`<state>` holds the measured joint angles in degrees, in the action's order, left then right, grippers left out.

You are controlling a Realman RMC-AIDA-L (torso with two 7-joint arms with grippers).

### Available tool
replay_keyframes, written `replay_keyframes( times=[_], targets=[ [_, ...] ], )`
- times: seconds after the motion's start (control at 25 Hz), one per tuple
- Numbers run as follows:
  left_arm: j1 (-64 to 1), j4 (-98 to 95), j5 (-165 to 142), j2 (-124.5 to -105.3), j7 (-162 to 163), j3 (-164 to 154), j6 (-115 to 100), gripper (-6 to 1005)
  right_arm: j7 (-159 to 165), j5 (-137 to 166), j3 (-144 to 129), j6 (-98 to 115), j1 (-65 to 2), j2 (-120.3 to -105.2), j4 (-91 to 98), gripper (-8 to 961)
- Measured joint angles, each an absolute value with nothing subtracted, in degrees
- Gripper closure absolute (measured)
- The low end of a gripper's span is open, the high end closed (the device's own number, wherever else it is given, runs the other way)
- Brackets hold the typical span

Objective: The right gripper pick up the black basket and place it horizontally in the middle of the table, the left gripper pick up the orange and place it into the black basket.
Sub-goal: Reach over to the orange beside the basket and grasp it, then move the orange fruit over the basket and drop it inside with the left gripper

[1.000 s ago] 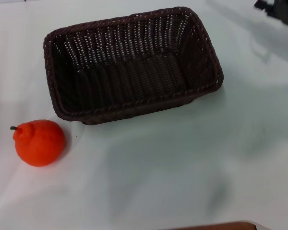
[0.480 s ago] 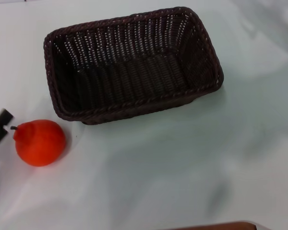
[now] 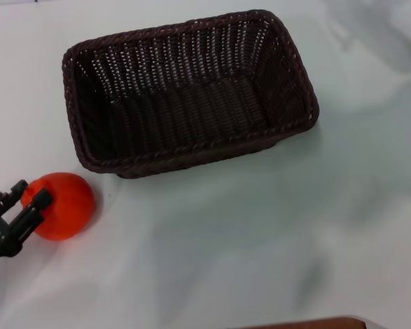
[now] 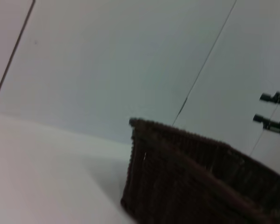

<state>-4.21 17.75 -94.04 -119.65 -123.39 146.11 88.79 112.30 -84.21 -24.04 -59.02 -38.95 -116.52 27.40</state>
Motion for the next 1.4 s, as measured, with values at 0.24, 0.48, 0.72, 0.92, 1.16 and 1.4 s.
replay_keyframes(
  times=[0.24, 0.48, 0.72, 0.92, 1.16, 1.4],
  targets=[
    [-4.05, 17.75, -94.9, -119.77, -123.57, 145.84, 88.0, 546, 111.77, -85.11, -24.17, -59.44, -38.67, -116.95, 27.32, 203],
    [-3.88, 17.76, -95.04, -119.77, -124.18, 145.83, 88.27, 716, 111.78, -85.15, -24.17, -59.49, -38.47, -117.16, 27.32, 203],
    [-3.05, 17.75, -94.47, -119.15, -124.19, 149.92, 93.82, 813, 111.75, -85.17, -24.0, -59.58, -38.47, -117.32, 27.34, 203],
    [-3.49, 17.75, -94.21, -118.47, -122.27, 161.71, 103.09, 829, 111.59, -85.31, -23.66, -59.73, -38.48, -117.41, 27.33, 203],
    [-10.34, 17.74, -89.99, -119.63, -118.52, 164.72, 104.73, 830, 109.69, -86.66, -23.67, -59.39, -38.8, -117.87, 27.29, 204],
    [-20.26, 17.73, -90.31, -121.66, -117.38, 163.27, 101.34, 832, 108.66, -86.86, -23.72, -59.28, -39.0, -117.97, 26.89, 204]
  ],
)
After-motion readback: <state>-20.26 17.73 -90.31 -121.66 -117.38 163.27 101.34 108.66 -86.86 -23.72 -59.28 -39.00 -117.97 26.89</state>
